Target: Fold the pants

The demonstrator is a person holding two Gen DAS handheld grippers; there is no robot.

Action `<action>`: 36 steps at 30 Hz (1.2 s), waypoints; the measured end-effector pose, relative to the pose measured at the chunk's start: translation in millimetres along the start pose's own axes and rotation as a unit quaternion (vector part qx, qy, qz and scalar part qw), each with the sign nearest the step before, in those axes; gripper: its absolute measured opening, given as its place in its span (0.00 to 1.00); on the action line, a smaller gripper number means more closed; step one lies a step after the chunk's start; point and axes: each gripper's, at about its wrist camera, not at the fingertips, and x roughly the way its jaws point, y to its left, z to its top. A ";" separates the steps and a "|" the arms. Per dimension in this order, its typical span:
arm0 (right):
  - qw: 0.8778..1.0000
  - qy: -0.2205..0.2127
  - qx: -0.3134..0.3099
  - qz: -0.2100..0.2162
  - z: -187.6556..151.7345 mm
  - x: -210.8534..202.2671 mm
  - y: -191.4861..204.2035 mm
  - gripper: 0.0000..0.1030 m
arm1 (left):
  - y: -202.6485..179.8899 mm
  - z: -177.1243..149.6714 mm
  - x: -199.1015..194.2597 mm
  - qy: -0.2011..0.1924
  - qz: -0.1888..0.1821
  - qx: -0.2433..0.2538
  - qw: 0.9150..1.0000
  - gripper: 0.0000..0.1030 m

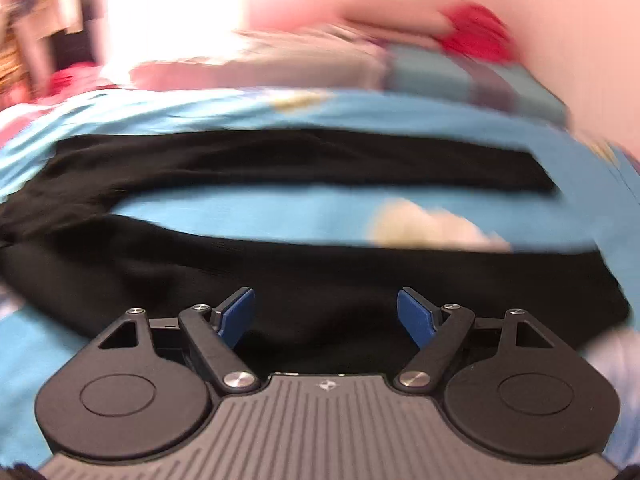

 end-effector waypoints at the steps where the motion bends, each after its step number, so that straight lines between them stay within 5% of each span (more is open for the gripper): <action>1: 1.000 0.019 0.013 -0.008 -5.8 5.0 -11.2 0.79 | 0.0 0.0 0.2 0.000 0.001 0.000 1.000 1.00; 8: 1.000 -0.002 -0.021 -0.016 -22.0 -23.6 -24.5 0.83 | -1.9 -0.3 -0.3 0.001 0.006 0.000 1.000 1.00; 18: 0.999 0.001 0.034 -0.019 -29.6 -4.6 -59.0 0.94 | -5.0 -0.4 -0.9 0.002 0.013 -0.006 1.000 1.00; 24: 0.998 0.007 0.050 -0.041 -43.9 -22.2 -73.3 0.95 | -6.6 0.3 -0.5 0.004 0.017 -0.005 1.000 1.00; 36: 0.992 -0.013 0.123 0.000 -46.5 -48.7 -91.1 0.91 | -7.7 0.3 -9.7 0.014 0.020 -0.010 1.000 1.00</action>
